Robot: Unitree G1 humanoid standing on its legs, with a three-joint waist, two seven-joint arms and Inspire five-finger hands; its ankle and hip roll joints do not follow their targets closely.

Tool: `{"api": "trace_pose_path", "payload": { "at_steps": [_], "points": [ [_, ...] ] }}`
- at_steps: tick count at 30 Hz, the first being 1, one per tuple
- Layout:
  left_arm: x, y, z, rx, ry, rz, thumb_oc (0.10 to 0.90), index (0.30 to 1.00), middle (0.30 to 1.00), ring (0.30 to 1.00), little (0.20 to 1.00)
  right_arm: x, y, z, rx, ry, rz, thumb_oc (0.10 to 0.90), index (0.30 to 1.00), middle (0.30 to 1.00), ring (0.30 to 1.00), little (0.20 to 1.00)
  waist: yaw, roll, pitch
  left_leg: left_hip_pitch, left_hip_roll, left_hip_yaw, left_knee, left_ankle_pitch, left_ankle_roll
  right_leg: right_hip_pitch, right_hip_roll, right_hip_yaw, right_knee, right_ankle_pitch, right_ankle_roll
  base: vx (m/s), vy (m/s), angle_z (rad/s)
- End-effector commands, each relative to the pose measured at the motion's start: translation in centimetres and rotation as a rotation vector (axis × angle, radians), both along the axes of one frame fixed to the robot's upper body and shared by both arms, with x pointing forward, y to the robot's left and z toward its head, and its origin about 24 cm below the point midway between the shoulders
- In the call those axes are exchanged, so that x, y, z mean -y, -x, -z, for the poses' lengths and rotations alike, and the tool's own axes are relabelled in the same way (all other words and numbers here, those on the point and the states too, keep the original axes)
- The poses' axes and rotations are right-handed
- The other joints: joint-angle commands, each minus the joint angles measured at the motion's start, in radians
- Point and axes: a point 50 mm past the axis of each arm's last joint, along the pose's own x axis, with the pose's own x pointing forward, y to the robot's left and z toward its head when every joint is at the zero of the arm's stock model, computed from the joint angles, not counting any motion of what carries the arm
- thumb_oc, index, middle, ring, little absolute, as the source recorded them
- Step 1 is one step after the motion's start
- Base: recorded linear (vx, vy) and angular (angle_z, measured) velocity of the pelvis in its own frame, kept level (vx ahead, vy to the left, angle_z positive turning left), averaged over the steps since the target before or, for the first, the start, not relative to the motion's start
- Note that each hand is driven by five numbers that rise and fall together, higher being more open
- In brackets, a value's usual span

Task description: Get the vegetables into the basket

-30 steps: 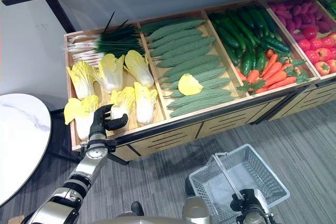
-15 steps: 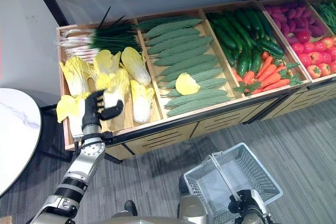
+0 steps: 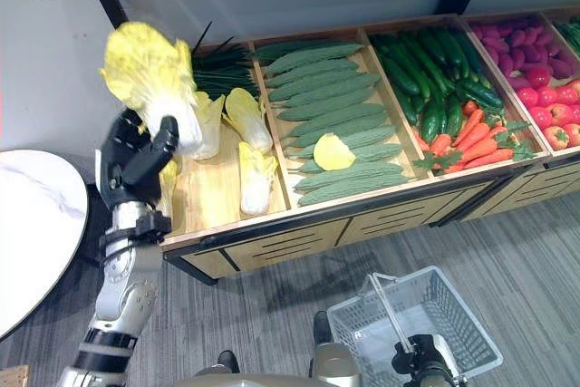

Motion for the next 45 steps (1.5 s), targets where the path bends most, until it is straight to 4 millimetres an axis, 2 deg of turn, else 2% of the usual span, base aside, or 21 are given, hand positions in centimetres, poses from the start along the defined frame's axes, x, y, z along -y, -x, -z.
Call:
{"api": "trace_pose_path", "payload": {
  "at_steps": [1, 4, 7, 11, 14, 17, 19, 21, 22, 23, 24, 25, 27, 29, 31, 32, 34, 37, 41, 45],
  "points": [
    [2.2, -0.8, -3.8, 0.232, 0.073, 0.212, 0.400, 0.300, 0.300, 0.300, 0.300, 1.3, -0.9, -0.8, 0.038, 0.032, -0.001, 0.400, 0.300, 0.300, 0.300, 0.300, 0.000, -0.032, -0.018, -0.006, 0.032, -0.048, 0.001, -0.003, -0.049, 0.099, -0.083, -0.040, 0.005, -0.099, 0.099, 0.00, 0.000, 0.00],
    [3.2, -0.6, -2.8, 0.202, 0.148, 0.286, 0.400, 0.300, 0.300, 0.300, 0.300, 1.1, -0.8, -0.7, 0.038, 0.024, 0.002, 0.400, 0.300, 0.300, 0.300, 0.300, 0.000, -0.034, -0.020, -0.004, 0.028, -0.047, 0.001, -0.005, -0.047, 0.100, -0.086, -0.038, 0.005, -0.098, 0.099, 0.00, 0.000, 0.00],
    [3.7, -0.4, -2.4, 0.184, 0.139, 0.332, 0.400, 0.300, 0.300, 0.300, 0.300, 1.1, -0.8, -0.7, 0.040, 0.021, 0.009, 0.400, 0.300, 0.300, 0.300, 0.300, 0.002, -0.038, -0.019, 0.007, 0.024, -0.043, 0.001, -0.005, -0.043, 0.104, -0.089, -0.034, 0.007, -0.101, 0.100, 0.00, 0.000, 0.00],
    [3.7, -0.4, -2.6, 0.196, 0.074, 0.370, 0.400, 0.300, 0.300, 0.300, 0.300, 1.2, -0.9, -0.7, 0.046, 0.019, 0.020, 0.400, 0.300, 0.300, 0.300, 0.300, 0.004, -0.046, -0.006, -0.013, 0.022, -0.042, 0.052, -0.020, -0.042, 0.105, -0.095, -0.028, 0.015, -0.103, 0.099, -0.01, 0.006, 0.00],
    [4.0, -0.6, -3.0, 0.220, 0.056, 0.427, 0.400, 0.300, 0.300, 0.300, 0.300, 1.3, -1.3, -0.9, 0.078, 0.008, 0.032, 0.400, 0.300, 0.300, 0.300, 0.300, -0.001, -0.065, 0.013, -0.070, 0.017, -0.042, 0.164, -0.064, -0.038, 0.087, -0.112, -0.015, 0.033, -0.100, 0.102, -0.07, 0.054, 0.00],
    [4.1, -0.7, -3.5, 0.236, 0.005, 0.441, 0.400, 0.300, 0.300, 0.300, 0.300, 1.5, -1.5, -1.1, 0.090, 0.008, 0.045, 0.400, 0.300, 0.300, 0.300, 0.300, -0.003, -0.071, 0.019, -0.089, 0.010, -0.033, 0.196, -0.088, -0.029, 0.056, -0.123, 0.004, 0.068, -0.101, 0.111, -0.05, 0.094, -0.12],
    [4.7, -1.2, -4.0, 0.260, -0.009, 0.475, 0.400, 0.300, 0.300, 0.300, 0.300, 1.4, -1.9, -1.2, 0.116, 0.004, 0.064, 0.400, 0.300, 0.300, 0.300, 0.300, -0.016, -0.075, 0.032, -0.088, -0.013, -0.010, 0.187, -0.101, -0.005, -0.006, -0.145, 0.037, 0.127, -0.074, 0.138, -0.10, 0.220, -0.21],
    [5.0, -1.5, -4.4, 0.274, -0.017, 0.486, 0.400, 0.300, 0.300, 0.300, 0.300, 1.2, -2.1, -1.2, 0.131, -0.004, 0.065, 0.400, 0.300, 0.300, 0.300, 0.300, -0.029, -0.082, 0.034, -0.079, -0.037, 0.013, 0.164, -0.101, 0.006, -0.033, -0.163, 0.063, 0.120, -0.011, 0.162, -0.07, 0.162, -0.26],
    [5.0, -1.5, -4.4, 0.273, -0.017, 0.486, 0.400, 0.300, 0.300, 0.300, 0.300, 1.2, -2.1, -1.2, 0.131, -0.004, 0.065, 0.400, 0.300, 0.300, 0.300, 0.300, -0.027, -0.083, 0.034, -0.077, -0.037, 0.015, 0.161, -0.100, 0.006, -0.033, -0.164, 0.064, 0.119, -0.010, 0.162, -0.16, 0.150, -0.26],
    [4.9, -1.6, -4.7, 0.289, -0.041, 0.487, 0.400, 0.300, 0.300, 0.300, 0.300, 0.7, -2.4, -1.2, 0.140, -0.019, 0.041, 0.400, 0.300, 0.300, 0.300, 0.300, -0.037, -0.086, 0.045, -0.068, -0.048, 0.048, 0.135, -0.090, 0.013, -0.077, -0.166, 0.078, 0.112, 0.069, 0.162, -0.13, 0.085, -0.29],
    [4.9, -1.6, -4.7, 0.289, -0.041, 0.487, 0.400, 0.300, 0.300, 0.300, 0.300, 0.6, -2.5, -1.2, 0.140, -0.020, 0.041, 0.400, 0.300, 0.300, 0.300, 0.300, -0.035, -0.088, 0.041, -0.072, -0.050, 0.051, 0.133, -0.086, 0.014, -0.083, -0.167, 0.082, 0.112, 0.072, 0.162, -0.23, 0.152, -0.46],
    [4.7, -1.6, -4.8, 0.290, -0.059, 0.488, 0.400, 0.300, 0.300, 0.300, 0.300, 0.4, -2.7, -1.2, 0.145, -0.022, 0.026, 0.400, 0.300, 0.300, 0.300, 0.300, -0.029, -0.081, 0.051, -0.068, -0.043, 0.075, 0.123, -0.084, 0.022, -0.101, -0.177, 0.031, 0.135, 0.062, 0.162, -0.19, 0.171, -0.72],
    [4.5, -1.7, -4.8, 0.287, -0.085, 0.491, 0.400, 0.300, 0.300, 0.300, 0.300, 0.3, -2.7, -1.0, 0.127, -0.023, 0.024, 0.400, 0.300, 0.300, 0.300, 0.300, -0.009, -0.069, 0.052, -0.071, -0.039, 0.118, 0.105, -0.070, 0.039, -0.091, -0.202, -0.100, 0.233, -0.011, 0.147, -0.22, 0.218, -1.02],
    [4.4, -1.6, -4.7, 0.285, -0.091, 0.487, 0.400, 0.300, 0.300, 0.300, 0.300, 0.4, -2.4, -0.9, 0.118, -0.020, 0.032, 0.400, 0.300, 0.300, 0.300, 0.300, 0.003, -0.061, 0.049, -0.071, -0.038, 0.148, 0.096, -0.061, 0.051, -0.075, -0.210, -0.161, 0.322, -0.054, 0.132, -0.12, 0.153, -0.88],
    [4.3, -1.5, -4.6, 0.278, -0.087, 0.486, 0.400, 0.300, 0.300, 0.300, 0.300, 0.4, -2.3, -0.9, 0.112, -0.017, 0.038, 0.400, 0.300, 0.300, 0.300, 0.300, 0.012, -0.054, 0.038, -0.060, -0.039, 0.168, 0.082, -0.072, 0.056, -0.046, -0.212, -0.190, 0.406, -0.102, 0.134, -0.04, 0.122, -0.51],
    [4.3, -1.4, -4.6, 0.278, -0.087, 0.486, 0.400, 0.300, 0.300, 0.300, 0.300, 0.4, -2.3, -0.9, 0.111, -0.017, 0.038, 0.400, 0.300, 0.300, 0.300, 0.300, 0.013, -0.055, 0.038, -0.059, -0.040, 0.169, 0.082, -0.072, 0.056, -0.047, -0.213, -0.188, 0.409, -0.104, 0.135, -0.09, 0.061, -0.52],
    [3.9, -1.1, -4.5, 0.274, -0.088, 0.469, 0.400, 0.300, 0.300, 0.300, 0.300, 0.4, -2.7, -1.0, 0.117, -0.010, 0.026, 0.400, 0.300, 0.300, 0.300, 0.300, 0.033, -0.059, 0.019, -0.057, -0.038, 0.228, 0.067, -0.060, 0.064, -0.002, -0.214, -0.243, 0.449, -0.109, 0.137, -0.08, 0.029, -0.73],
    [3.5, -1.0, -4.6, 0.273, -0.098, 0.457, 0.400, 0.300, 0.300, 0.300, 0.300, 0.2, -3.1, -1.1, 0.128, -0.009, 0.010, 0.400, 0.300, 0.300, 0.300, 0.300, 0.051, -0.071, 0.007, -0.051, -0.037, 0.267, 0.053, -0.038, 0.054, 0.045, -0.194, -0.267, 0.381, -0.116, 0.138, -0.05, -0.085, -0.89],
    [3.6, -1.0, -4.8, 0.281, -0.110, 0.467, 0.400, 0.300, 0.300, 0.300, 0.300, 0.2, -2.6, -0.9, 0.121, -0.016, 0.019, 0.400, 0.300, 0.300, 0.300, 0.300, 0.047, -0.069, 0.002, -0.061, -0.007, 0.285, 0.074, -0.011, 0.027, 0.084, -0.133, -0.287, 0.280, -0.219, 0.099, -0.01, -0.166, -0.47],
    [4.3, -1.2, -5.1, 0.302, -0.087, 0.490, 0.400, 0.300, 0.300, 0.300, 0.300, 0.6, -1.9, -1.0, 0.123, -0.009, 0.038, 0.400, 0.300, 0.300, 0.300, 0.300, 0.031, -0.062, 0.015, -0.083, 0.029, 0.284, 0.087, 0.037, -0.010, 0.113, -0.088, -0.297, 0.214, -0.252, 0.070, -0.05, -0.189, -0.21]
  ]
}}
